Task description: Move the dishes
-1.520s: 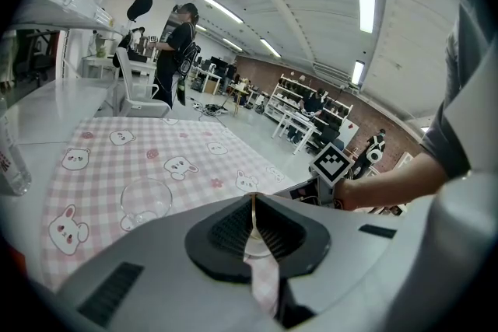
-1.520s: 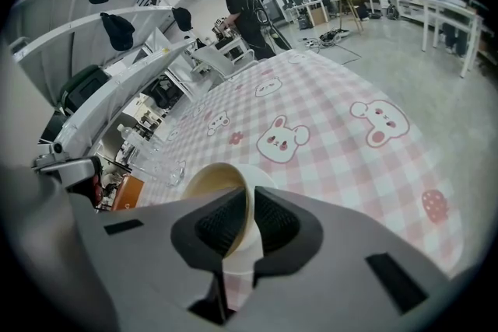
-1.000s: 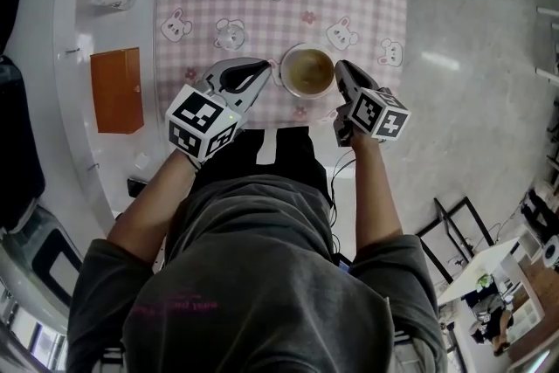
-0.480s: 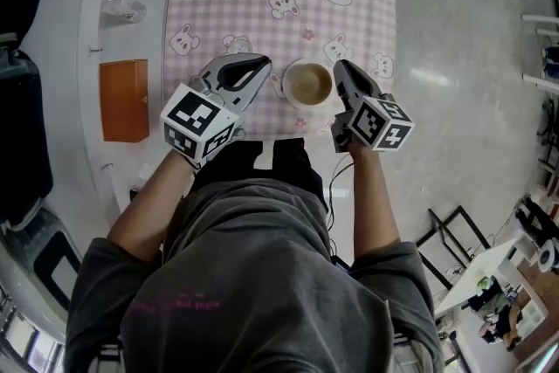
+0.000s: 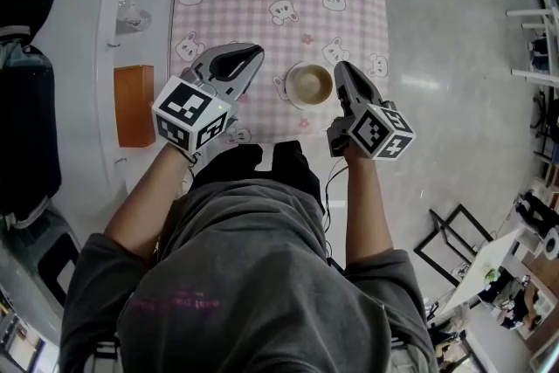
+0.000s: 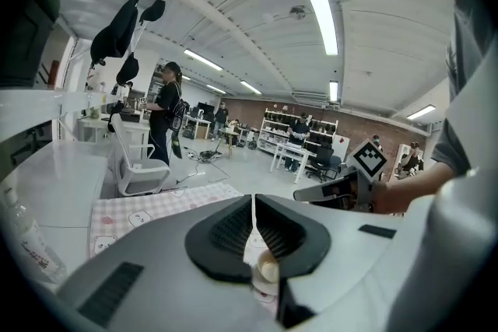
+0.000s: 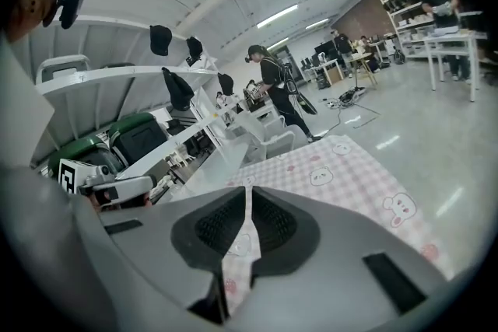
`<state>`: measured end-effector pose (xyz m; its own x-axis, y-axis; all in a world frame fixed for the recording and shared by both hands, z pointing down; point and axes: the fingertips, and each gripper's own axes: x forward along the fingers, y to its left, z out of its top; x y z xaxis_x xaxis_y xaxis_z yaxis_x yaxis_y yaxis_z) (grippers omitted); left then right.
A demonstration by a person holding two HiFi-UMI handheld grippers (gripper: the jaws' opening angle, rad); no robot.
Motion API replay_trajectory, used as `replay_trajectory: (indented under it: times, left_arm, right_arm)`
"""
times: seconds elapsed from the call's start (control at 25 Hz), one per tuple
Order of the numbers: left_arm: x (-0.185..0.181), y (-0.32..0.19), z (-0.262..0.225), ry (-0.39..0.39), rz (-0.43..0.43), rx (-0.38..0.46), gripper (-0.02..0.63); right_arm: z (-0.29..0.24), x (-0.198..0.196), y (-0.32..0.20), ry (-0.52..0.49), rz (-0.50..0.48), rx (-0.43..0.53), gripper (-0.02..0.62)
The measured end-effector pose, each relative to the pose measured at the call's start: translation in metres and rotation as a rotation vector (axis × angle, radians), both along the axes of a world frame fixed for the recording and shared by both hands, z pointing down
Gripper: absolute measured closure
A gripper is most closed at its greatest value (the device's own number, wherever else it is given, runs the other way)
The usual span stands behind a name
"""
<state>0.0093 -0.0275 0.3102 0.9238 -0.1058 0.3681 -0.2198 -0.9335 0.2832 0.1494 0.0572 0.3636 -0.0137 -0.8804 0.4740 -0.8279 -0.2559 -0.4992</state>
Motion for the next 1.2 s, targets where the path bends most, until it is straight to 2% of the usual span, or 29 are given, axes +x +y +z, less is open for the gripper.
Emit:
replay_trajectory:
  times: [0.28, 0.48, 0.88, 1.2]
  left_arm:
    - [-0.013, 0.009, -0.014, 0.017, -0.009, 0.027, 0.592]
    - [-0.017, 0.016, -0.029, 0.03, -0.057, 0.054, 0.592]
    - [-0.014, 0.066, -0.07, 0.064, -0.189, 0.113, 0.592]
    - [-0.002, 0.113, -0.081, 0.075, -0.267, 0.146, 0.592]
  right_arm:
    - [-0.033, -0.005, 0.006, 0.039, -0.001, 0.058, 0.577]
    - [-0.057, 0.001, 0.014, 0.055, -0.037, 0.108, 0.577]
    - [-0.096, 0.006, 0.062, 0.097, -0.179, 0.161, 0.577]
    - [-0.108, 0.012, 0.097, 0.122, -0.292, 0.198, 0.577]
